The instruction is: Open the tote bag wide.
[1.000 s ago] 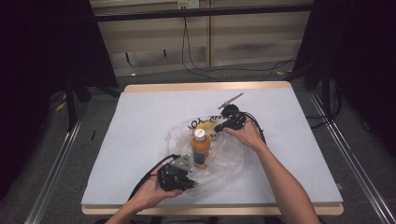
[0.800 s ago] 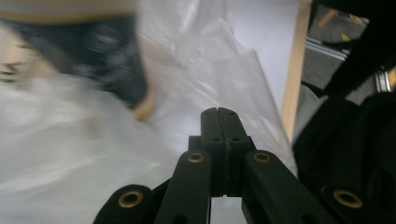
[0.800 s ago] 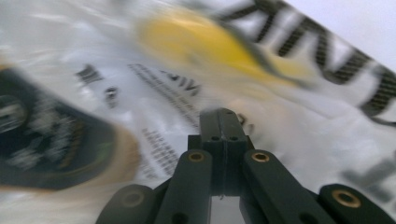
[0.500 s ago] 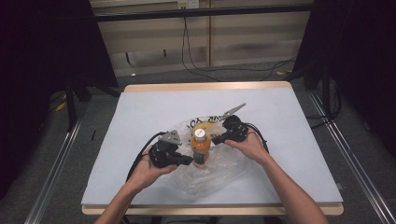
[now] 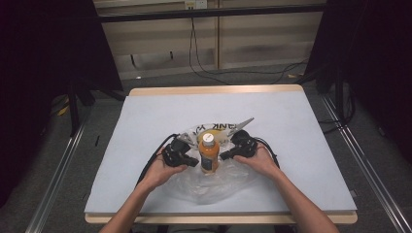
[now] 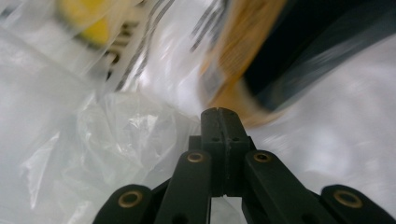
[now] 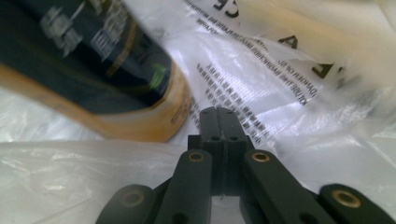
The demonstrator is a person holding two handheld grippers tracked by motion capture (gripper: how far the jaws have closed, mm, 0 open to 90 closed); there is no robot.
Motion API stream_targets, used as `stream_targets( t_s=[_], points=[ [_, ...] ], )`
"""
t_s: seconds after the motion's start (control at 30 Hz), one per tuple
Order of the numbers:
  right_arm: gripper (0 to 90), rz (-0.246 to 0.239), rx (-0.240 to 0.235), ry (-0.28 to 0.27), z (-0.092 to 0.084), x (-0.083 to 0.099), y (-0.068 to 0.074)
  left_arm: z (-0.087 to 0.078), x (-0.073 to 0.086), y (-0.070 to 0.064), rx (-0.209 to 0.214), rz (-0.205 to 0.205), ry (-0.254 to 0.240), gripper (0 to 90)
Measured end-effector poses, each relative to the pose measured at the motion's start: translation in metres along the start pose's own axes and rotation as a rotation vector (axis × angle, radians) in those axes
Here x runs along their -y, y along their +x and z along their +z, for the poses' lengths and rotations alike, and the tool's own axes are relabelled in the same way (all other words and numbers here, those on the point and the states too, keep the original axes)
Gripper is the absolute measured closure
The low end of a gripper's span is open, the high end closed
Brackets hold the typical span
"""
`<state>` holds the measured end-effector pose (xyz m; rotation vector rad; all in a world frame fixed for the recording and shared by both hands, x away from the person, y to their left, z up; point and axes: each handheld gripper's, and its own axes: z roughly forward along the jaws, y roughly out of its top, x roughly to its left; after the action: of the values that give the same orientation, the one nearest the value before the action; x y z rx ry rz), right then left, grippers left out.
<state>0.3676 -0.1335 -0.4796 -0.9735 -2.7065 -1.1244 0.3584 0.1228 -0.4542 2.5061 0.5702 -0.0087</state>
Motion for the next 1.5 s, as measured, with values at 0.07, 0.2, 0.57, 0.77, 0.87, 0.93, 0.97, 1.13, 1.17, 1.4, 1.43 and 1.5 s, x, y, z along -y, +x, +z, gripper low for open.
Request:
stream_targets(
  t_s=[0.07,0.2,0.57,0.77,0.87,0.93,0.97,1.13,1.17,1.4,1.43,1.5],
  points=[
    [90.0,-0.009,-0.002,-0.004,-0.002,0.004,0.001,0.000,0.003,0.003,-0.005,-0.019,0.005,90.0],
    [90.0,-0.016,0.005,0.008,-0.008,0.010,0.003,0.001,0.011,0.006,-0.013,-0.018,0.022,90.0],
    [90.0,-0.018,0.012,0.009,-0.034,0.039,0.004,-0.008,0.035,-0.005,0.013,-0.075,-0.047,90.0],
    [90.0,-0.008,0.034,0.004,-0.048,0.054,0.005,-0.012,0.038,-0.007,0.010,-0.025,-0.007,90.0],
    [90.0,-0.005,0.046,0.005,-0.050,0.056,0.007,-0.011,0.038,-0.007,0.026,-0.038,-0.033,90.0],
    [90.0,-0.013,0.047,0.001,-0.049,0.054,0.010,-0.009,0.039,-0.010,0.038,-0.056,-0.070,90.0],
    [90.0,-0.016,0.050,0.002,-0.048,0.053,0.011,-0.009,0.039,-0.011,0.044,-0.057,-0.080,90.0],
    [90.0,-0.013,0.061,-0.045,-0.043,0.043,0.017,-0.014,0.040,-0.016,0.053,-0.043,-0.138,90.0],
    [90.0,-0.009,0.059,-0.058,-0.042,0.041,0.018,-0.016,0.040,-0.016,0.056,-0.043,-0.153,90.0],
    [90.0,-0.005,0.068,-0.187,-0.057,0.039,0.022,-0.036,0.044,-0.022,0.044,-0.039,-0.280,90.0],
    [90.0,-0.002,0.069,-0.206,-0.062,0.039,0.023,-0.039,0.045,-0.024,0.039,-0.043,-0.289,90.0],
    [90.0,0.005,0.073,-0.251,-0.071,0.040,0.026,-0.046,0.048,-0.027,0.026,-0.037,-0.334,90.0]
  ],
)
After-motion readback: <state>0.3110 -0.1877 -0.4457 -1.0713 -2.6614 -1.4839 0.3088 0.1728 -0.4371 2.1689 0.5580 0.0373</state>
